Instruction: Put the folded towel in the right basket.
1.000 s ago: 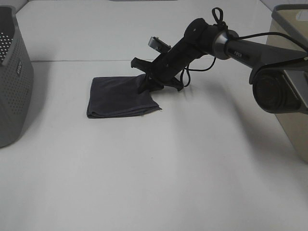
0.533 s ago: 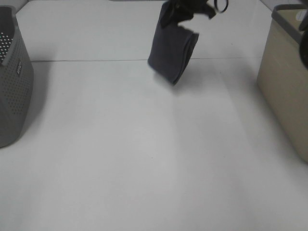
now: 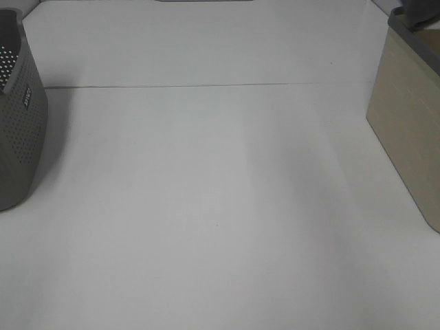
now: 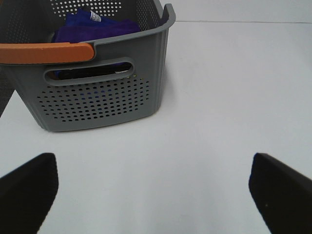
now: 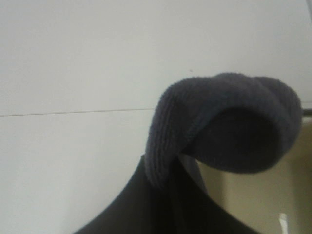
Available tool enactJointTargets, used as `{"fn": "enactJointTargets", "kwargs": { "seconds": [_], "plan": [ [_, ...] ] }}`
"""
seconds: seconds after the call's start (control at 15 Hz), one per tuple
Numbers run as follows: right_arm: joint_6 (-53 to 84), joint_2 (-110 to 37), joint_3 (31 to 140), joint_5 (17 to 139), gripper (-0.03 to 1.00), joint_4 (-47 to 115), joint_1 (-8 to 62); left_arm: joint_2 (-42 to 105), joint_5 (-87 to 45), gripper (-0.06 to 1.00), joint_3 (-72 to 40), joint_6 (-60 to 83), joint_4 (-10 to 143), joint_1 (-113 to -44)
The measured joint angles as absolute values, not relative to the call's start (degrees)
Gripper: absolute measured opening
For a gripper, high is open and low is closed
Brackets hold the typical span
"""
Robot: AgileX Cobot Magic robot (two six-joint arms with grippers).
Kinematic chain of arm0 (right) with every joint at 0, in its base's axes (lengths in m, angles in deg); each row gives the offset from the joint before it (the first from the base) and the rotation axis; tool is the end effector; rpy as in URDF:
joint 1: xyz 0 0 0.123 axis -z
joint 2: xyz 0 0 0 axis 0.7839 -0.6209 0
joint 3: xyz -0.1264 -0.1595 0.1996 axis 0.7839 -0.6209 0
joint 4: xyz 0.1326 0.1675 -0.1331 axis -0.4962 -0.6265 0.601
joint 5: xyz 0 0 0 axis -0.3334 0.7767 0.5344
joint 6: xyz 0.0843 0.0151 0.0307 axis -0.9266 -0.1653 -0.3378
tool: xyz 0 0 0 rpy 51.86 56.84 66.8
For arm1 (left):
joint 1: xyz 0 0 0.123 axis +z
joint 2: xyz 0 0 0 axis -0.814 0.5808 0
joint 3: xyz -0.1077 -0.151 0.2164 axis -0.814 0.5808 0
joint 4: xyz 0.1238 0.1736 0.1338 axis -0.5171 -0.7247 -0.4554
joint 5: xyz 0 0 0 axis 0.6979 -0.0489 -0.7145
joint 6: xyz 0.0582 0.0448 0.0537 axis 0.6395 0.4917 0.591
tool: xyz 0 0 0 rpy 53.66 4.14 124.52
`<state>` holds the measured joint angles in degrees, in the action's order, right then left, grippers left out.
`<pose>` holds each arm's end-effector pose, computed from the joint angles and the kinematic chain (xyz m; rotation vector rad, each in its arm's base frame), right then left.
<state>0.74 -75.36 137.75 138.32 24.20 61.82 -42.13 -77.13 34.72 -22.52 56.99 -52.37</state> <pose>0.4202 -0.0491 0.4384 0.0247 2.2945 0.2290 -0.0064 -0.0052 0.2800 -0.0343 2.0162 -0.0514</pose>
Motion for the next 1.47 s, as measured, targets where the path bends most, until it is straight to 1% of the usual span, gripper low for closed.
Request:
{"fn": "enactJointTargets", "kwargs": {
  "seconds": [0.07, 0.27, 0.4, 0.47, 0.6, 0.67, 0.73, 0.8, 0.87, 1.07, 1.2, 1.27, 1.4, 1.47],
  "plan": [
    [2.11, -74.56, 135.17, 138.37, 0.04, 24.49, 64.23, -42.13, -77.13, 0.99, 34.72, -22.52, 56.99, -52.37],
    [3.37, -75.25, 128.81, 138.60, 0.04, 25.12, 68.64, -42.13, -77.13, 0.99, 34.72, -22.52, 56.99, -52.37],
    [3.54, -77.14, 125.83, 138.78, 0.04, 27.75, 70.30, -42.13, -77.13, 0.99, 34.72, -22.52, 56.99, -52.37],
    [3.54, -78.34, 124.69, 138.78, 0.09, 29.19, 70.47, -42.13, -77.13, 0.99, 34.72, -22.52, 56.99, -52.37],
    [3.26, -80.17, 123.66, 138.89, 0.62, 29.76, 70.41, -42.13, -77.13, 0.99, 34.72, -22.52, 56.93, -52.37],
    [3.31, -80.17, 123.60, 138.89, 0.81, 29.76, 70.41, -42.13, -77.13, 0.99, 34.72, -22.52, 56.93, -52.37],
    [3.37, -80.00, 123.60, 138.89, 0.91, 29.65, 70.41, -42.13, -77.13, 0.99, 34.72, -22.52, 56.82, -52.37],
    [3.37, -79.83, 123.60, 138.89, 0.95, 29.53, 70.41, -42.13, -77.13, 0.99, 34.72, -22.52, 56.82, -52.37],
    [3.37, -79.54, 123.60, 138.89, 0.97, 29.36, 70.41, -42.13, -77.13, 0.99, 34.72, -22.52, 56.82, -52.37],
    [2.86, -77.19, 123.60, 138.83, 0.98, 30.28, 67.72, -42.13, -77.13, 0.99, 34.72, -22.52, 56.82, -52.37],
    [-0.29, -73.87, 123.60, 138.83, 0.98, 34.34, 61.13, -42.13, -77.13, 0.99, 34.72, -22.52, 56.82, -52.37],
    [-3.39, -69.97, 123.31, 138.83, 0.98, 36.81, 56.43, -42.13, -77.13, 0.99, 34.72, -22.52, 56.76, -52.37],
    [-4.02, -65.45, 121.14, 138.72, 0.98, 37.21, 55.75, -42.13, -77.13, 0.99, 34.72, -22.52, 56.76, -52.37],
    [-4.19, -61.49, 118.04, 138.72, 0.98, 37.55, 55.75, -42.13, -77.13, 0.99, 34.72, -22.52, 56.76, -52.37]
  ]
}}
